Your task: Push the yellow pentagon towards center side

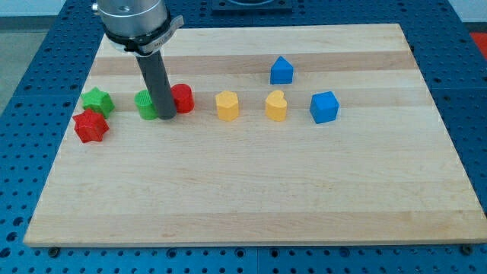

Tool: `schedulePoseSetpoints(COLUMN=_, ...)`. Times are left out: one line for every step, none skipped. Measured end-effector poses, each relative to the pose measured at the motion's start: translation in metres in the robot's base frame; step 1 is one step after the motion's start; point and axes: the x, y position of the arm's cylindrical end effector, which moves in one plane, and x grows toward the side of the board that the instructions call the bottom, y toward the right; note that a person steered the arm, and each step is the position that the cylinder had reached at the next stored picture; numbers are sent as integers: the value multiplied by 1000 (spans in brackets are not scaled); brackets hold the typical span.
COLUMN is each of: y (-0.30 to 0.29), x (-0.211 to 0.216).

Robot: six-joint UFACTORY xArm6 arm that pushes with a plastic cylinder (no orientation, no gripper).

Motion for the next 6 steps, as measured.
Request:
schedulePoseSetpoints(y=0, x=0)
schedulePoseSetpoints(y=5, x=0)
schedulePoseSetpoints(y=24, x=0)
schedulePoseSetpoints(y=46, x=0)
schedulePoseSetpoints(y=66, x=0)
schedulePoseSetpoints(y=85, x=-7)
